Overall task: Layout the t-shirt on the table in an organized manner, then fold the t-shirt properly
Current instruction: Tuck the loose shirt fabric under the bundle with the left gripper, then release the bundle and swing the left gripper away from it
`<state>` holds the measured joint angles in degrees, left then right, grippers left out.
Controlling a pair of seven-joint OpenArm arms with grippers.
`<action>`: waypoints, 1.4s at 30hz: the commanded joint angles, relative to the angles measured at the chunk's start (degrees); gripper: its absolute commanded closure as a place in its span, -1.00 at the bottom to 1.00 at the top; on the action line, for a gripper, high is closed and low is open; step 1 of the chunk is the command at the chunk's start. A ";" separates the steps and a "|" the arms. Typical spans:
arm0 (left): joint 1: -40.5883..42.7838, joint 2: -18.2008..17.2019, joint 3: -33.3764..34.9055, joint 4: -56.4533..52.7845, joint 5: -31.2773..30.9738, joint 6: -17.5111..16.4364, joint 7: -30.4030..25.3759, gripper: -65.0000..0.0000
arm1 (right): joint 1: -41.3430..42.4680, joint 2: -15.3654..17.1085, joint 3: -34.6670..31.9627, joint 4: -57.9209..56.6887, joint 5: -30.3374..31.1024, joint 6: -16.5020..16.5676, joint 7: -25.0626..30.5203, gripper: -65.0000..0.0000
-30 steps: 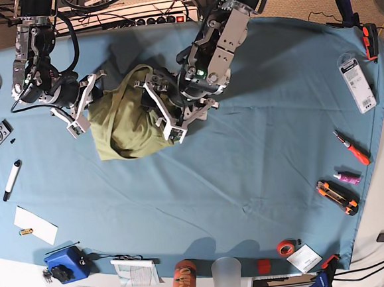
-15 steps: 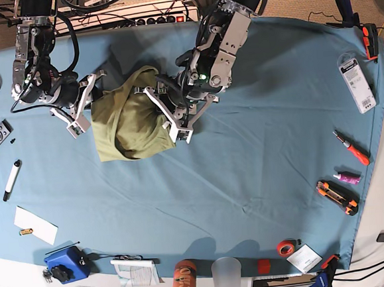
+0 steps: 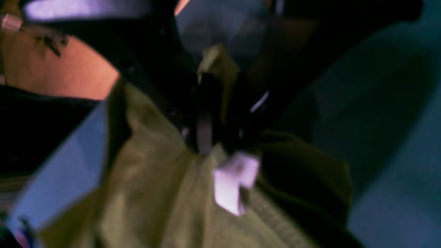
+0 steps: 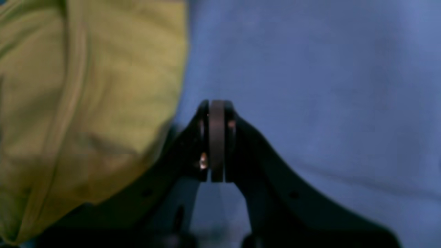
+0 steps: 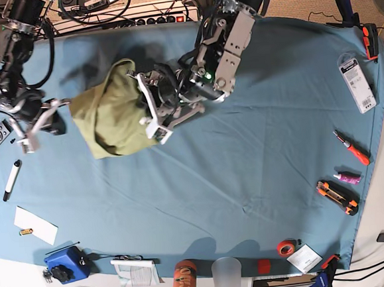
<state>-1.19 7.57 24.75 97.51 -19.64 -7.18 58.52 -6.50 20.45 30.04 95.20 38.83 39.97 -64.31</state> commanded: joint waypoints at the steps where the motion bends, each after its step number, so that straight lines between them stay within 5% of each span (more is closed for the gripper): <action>1: -2.10 0.33 0.24 1.01 -1.84 -1.90 -1.46 1.00 | 0.63 1.03 1.20 0.81 0.79 0.03 0.90 1.00; 15: -22.14 -12.44 0.24 -15.30 -5.14 -19.19 -4.46 1.00 | 0.61 0.98 2.64 0.81 0.76 0.03 -0.37 1.00; 22: -31.06 -11.19 0.81 -21.09 -8.98 -21.51 -4.20 1.00 | 0.61 0.98 2.64 0.81 0.79 0.03 -0.37 1.00; 26: -34.29 -9.86 7.34 -26.23 -6.47 -23.80 -5.03 1.00 | 0.61 0.96 2.64 0.81 0.79 0.03 -0.37 1.00; 28: -35.47 -8.98 12.22 -29.16 -1.60 -23.37 -8.66 1.00 | 0.61 0.98 2.64 0.81 0.81 0.03 -0.35 1.00; 34: -37.11 -6.21 22.16 -30.84 14.14 -14.95 -16.57 1.00 | 0.61 0.96 2.64 0.81 0.81 0.03 -0.35 1.00; 42: -38.84 -1.25 23.23 -30.84 16.87 -7.26 -20.17 1.00 | 0.61 0.96 2.62 0.81 0.83 0.03 -0.35 1.00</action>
<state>-38.26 5.48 48.31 65.71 -2.76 -14.92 39.48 -6.52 20.27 32.29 95.20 38.85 39.97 -65.80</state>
